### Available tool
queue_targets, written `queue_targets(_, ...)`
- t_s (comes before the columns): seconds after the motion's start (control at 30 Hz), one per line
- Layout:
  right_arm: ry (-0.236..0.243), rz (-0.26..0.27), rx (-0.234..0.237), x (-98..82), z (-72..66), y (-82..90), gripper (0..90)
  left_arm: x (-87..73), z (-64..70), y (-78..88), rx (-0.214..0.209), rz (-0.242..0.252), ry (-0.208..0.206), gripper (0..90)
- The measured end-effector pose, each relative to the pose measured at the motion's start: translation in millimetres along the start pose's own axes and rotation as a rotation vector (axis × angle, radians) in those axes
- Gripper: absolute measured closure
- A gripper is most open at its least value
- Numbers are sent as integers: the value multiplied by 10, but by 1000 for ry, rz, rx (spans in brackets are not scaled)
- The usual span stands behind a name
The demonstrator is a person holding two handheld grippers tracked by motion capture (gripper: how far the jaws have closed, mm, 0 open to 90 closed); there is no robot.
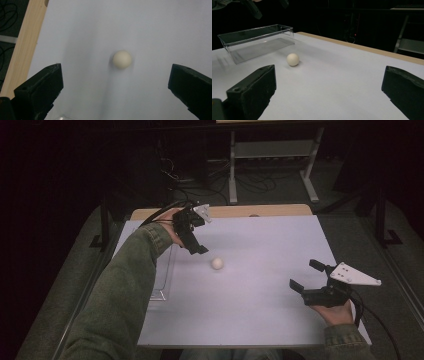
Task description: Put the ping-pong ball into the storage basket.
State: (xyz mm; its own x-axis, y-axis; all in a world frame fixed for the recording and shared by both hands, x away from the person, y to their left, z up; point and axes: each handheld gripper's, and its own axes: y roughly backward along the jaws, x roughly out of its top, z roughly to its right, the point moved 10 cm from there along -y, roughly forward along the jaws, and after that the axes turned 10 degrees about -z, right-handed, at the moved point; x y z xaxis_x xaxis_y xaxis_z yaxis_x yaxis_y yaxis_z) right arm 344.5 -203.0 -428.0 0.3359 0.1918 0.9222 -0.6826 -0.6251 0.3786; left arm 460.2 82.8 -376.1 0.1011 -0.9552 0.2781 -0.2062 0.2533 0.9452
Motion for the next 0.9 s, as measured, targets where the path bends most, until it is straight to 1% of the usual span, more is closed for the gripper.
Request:
queue_targets(0.13,0,3,1,4,3,3,0,21,-7,-32,-4,-7,-5,0)
queue_targets(0.37,-4,7,2,6,14,17,0,48,3,-86,-18,-31,-44,0)
queue_targets(0.7,-12,9,5,4,15,32,0,45,12,-131,-37,-46,-57,0)
queue_targets(0.9,-7,9,8,4,7,26,0,36,9,-154,-36,-52,-63,0)
